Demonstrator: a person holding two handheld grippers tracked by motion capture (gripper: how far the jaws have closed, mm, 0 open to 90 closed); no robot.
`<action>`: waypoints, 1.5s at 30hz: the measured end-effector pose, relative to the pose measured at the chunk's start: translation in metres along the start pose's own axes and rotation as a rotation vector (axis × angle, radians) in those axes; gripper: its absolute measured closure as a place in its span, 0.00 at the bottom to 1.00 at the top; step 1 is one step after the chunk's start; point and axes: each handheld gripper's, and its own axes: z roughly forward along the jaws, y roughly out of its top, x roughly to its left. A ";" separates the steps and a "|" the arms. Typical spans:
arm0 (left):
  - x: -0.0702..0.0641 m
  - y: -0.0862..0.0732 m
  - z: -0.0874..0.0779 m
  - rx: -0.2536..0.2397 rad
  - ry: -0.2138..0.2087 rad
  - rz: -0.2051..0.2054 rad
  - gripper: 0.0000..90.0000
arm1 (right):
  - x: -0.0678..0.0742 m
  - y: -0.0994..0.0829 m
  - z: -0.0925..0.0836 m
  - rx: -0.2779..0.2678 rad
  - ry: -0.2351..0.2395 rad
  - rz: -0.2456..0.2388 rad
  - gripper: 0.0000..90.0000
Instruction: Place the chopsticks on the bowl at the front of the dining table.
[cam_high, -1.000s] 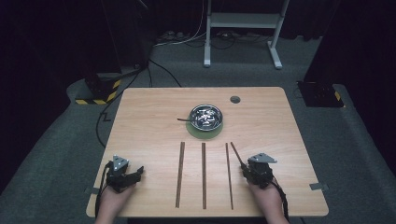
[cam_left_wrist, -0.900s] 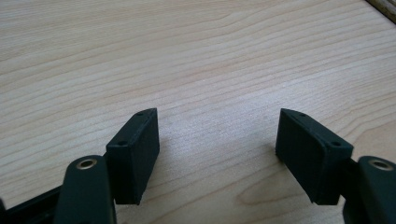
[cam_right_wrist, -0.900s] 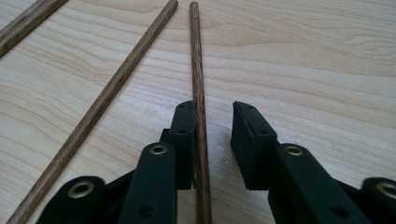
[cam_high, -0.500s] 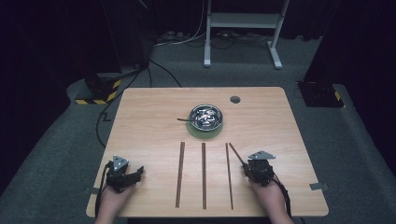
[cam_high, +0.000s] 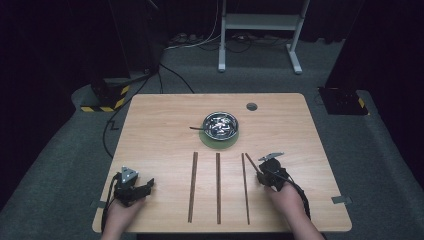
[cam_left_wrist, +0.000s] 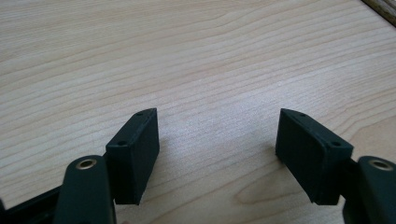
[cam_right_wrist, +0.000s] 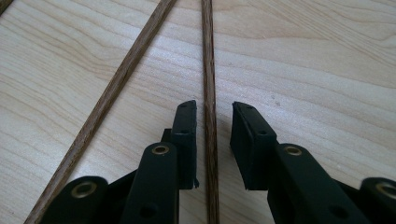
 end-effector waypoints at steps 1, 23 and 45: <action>0.000 0.000 0.000 0.000 0.000 0.000 0.34 | 0.001 0.001 0.000 0.005 -0.008 -0.008 0.85; 0.000 0.000 0.000 0.000 0.000 0.000 0.34 | -0.001 -0.001 -0.001 -0.019 0.007 -0.004 0.94; 0.000 0.000 0.000 0.000 0.000 0.000 0.34 | -0.001 0.021 -0.031 -0.113 0.004 -0.017 0.94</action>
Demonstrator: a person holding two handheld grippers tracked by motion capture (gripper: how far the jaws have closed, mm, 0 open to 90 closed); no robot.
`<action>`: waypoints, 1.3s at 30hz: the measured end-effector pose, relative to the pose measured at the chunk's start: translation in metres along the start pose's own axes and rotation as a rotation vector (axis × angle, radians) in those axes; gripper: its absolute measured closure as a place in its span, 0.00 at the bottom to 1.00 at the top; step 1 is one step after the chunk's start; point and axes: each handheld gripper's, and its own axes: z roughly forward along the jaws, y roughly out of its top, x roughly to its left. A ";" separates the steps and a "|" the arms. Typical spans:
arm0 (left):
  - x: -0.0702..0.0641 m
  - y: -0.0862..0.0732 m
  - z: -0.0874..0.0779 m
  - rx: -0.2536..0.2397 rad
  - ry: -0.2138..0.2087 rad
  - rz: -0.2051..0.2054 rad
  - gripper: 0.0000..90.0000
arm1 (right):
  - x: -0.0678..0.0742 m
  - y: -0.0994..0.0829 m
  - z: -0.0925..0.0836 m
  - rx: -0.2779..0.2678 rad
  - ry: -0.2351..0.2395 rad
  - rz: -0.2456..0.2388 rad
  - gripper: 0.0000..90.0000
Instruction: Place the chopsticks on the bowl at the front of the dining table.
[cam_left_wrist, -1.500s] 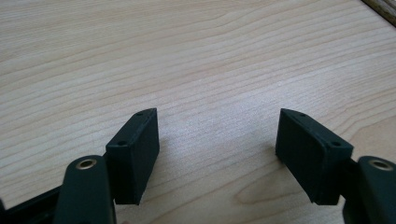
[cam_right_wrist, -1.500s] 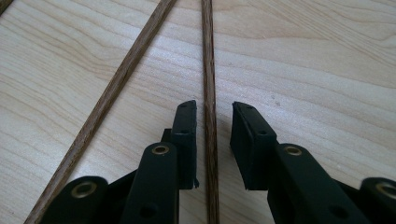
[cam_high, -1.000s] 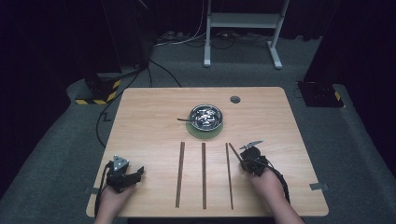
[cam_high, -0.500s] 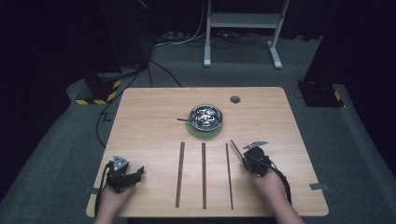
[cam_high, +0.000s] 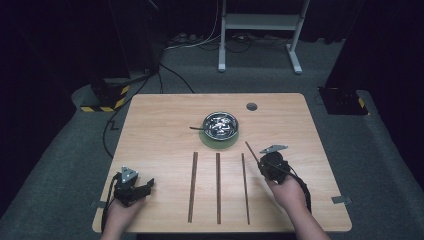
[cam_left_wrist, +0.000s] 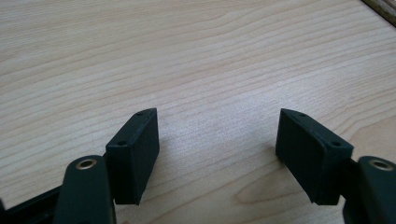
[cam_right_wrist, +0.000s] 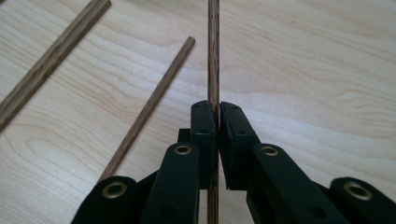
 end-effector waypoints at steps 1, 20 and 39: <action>0.000 0.000 0.000 0.000 0.000 0.000 0.34 | 0.000 0.002 -0.002 0.000 0.003 -0.001 0.94; 0.000 0.000 0.000 0.000 0.000 0.000 0.34 | 0.002 0.028 -0.006 -0.039 0.021 0.012 0.94; 0.000 0.000 0.000 0.001 -0.001 0.001 0.33 | 0.007 0.063 0.006 -0.051 0.027 0.027 0.94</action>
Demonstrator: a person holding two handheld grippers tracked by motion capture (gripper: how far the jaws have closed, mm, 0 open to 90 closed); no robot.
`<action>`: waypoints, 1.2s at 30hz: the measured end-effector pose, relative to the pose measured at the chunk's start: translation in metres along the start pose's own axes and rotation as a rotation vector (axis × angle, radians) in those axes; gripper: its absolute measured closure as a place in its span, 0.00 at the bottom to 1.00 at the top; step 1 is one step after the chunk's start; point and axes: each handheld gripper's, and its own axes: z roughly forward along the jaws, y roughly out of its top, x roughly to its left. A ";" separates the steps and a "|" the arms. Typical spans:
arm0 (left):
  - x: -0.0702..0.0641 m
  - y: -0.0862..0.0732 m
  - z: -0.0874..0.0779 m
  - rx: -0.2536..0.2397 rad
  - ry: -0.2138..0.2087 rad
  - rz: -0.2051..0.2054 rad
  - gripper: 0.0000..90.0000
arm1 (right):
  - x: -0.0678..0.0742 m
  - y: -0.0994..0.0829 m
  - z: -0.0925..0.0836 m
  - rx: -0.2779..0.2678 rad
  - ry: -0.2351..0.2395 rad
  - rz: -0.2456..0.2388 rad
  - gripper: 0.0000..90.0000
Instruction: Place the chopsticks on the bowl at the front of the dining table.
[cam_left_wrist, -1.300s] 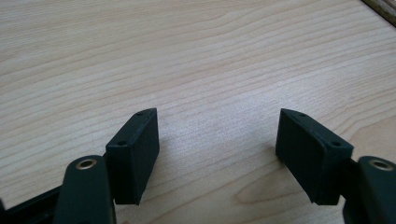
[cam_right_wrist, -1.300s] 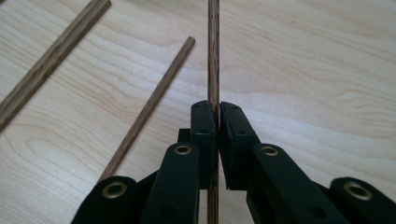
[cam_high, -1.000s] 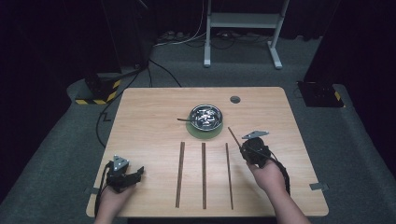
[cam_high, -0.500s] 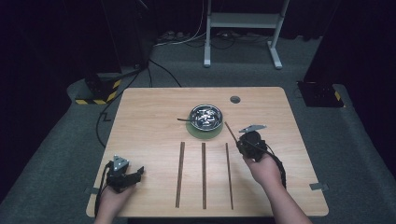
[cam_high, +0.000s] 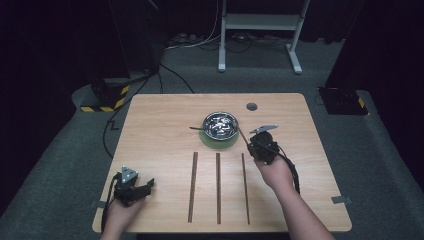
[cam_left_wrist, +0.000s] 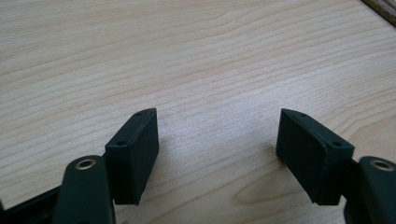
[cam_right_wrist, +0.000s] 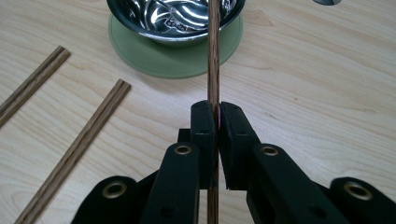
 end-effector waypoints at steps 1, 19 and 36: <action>0.000 0.000 0.000 0.000 0.000 0.000 0.33 | 0.000 0.002 0.002 -0.001 0.006 0.002 0.94; 0.000 0.000 0.000 0.000 0.000 -0.001 0.33 | 0.006 0.034 0.022 -0.006 -0.001 0.003 0.94; 0.000 0.000 0.000 -0.001 -0.006 -0.006 0.33 | 0.022 0.068 0.043 -0.006 -0.004 -0.022 0.94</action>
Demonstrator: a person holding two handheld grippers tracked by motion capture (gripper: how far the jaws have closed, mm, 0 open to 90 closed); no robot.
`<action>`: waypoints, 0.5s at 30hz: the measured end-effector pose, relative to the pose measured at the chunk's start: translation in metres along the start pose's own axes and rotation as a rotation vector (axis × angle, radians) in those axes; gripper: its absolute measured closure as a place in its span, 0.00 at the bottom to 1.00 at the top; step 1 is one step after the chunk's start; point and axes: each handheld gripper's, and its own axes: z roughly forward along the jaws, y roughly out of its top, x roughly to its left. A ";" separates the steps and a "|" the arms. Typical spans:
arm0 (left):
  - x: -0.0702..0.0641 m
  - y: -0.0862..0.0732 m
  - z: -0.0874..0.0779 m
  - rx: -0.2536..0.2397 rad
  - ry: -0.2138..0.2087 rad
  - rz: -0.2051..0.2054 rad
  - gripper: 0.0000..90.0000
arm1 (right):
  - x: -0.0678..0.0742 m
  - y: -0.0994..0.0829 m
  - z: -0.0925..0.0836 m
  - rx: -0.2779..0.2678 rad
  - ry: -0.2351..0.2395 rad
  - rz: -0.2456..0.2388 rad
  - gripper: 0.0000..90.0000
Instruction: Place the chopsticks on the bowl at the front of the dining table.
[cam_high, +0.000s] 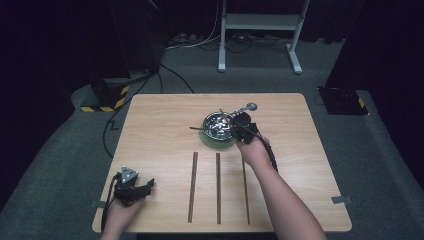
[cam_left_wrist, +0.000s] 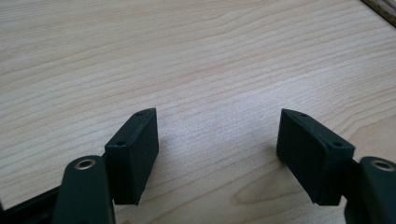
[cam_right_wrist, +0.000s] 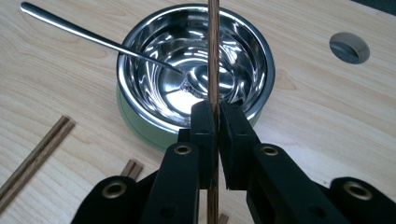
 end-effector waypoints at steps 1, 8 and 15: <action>0.000 0.000 0.000 0.000 0.001 0.002 0.33 | 0.001 0.002 0.001 0.001 -0.001 0.001 0.94; -0.001 0.000 0.000 -0.004 -0.006 0.004 0.33 | 0.003 0.014 0.012 0.007 -0.002 0.003 0.94; -0.001 0.000 0.000 -0.004 -0.005 0.005 0.33 | 0.006 0.027 0.025 0.007 -0.004 0.015 0.94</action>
